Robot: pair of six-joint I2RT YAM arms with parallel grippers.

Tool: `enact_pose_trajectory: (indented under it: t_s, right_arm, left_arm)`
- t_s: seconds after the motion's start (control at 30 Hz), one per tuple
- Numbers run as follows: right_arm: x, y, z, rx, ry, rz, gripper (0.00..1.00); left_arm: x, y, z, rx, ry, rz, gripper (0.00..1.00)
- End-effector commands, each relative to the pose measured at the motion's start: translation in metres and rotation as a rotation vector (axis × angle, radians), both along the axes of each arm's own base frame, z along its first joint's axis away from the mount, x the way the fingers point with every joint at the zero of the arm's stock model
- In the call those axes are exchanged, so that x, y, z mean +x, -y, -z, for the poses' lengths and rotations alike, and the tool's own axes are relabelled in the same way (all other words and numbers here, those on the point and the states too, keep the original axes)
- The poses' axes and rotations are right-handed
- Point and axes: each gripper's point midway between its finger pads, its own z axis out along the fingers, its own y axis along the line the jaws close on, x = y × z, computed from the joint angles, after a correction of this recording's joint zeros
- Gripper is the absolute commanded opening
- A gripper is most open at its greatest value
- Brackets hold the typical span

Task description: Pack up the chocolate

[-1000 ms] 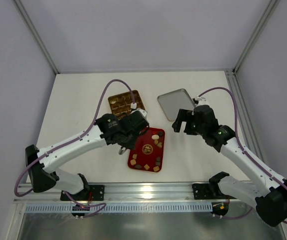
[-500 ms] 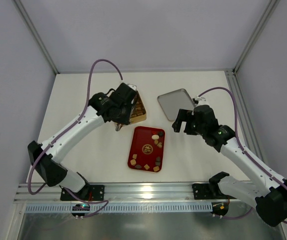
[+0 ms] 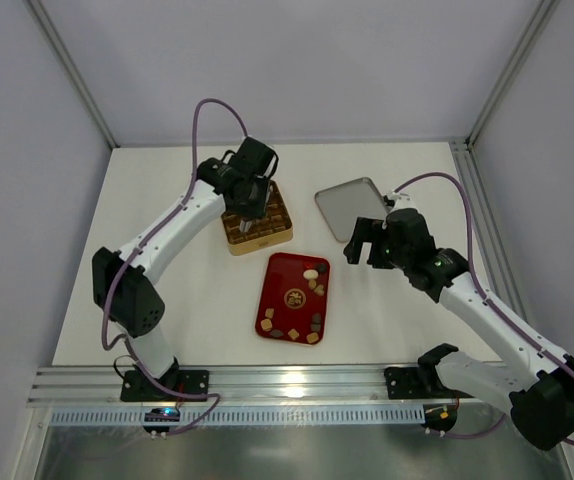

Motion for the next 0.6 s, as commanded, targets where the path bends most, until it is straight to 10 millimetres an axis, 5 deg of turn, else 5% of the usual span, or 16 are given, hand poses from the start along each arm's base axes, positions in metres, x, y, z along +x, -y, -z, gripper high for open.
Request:
enact_pose_trajectory:
  t_s: [0.0,0.57]
  right_arm:
    - [0.009,-0.005,-0.022,0.020,0.056,-0.007,1.00]
    - [0.008,-0.005,-0.017,0.016,0.044,-0.006,1.00]
  left_arm:
    - [0.025,0.017,-0.021,-0.054,0.082,0.033,0.26]
    - [0.035,0.016,-0.003,-0.001,0.062,0.033,0.26]
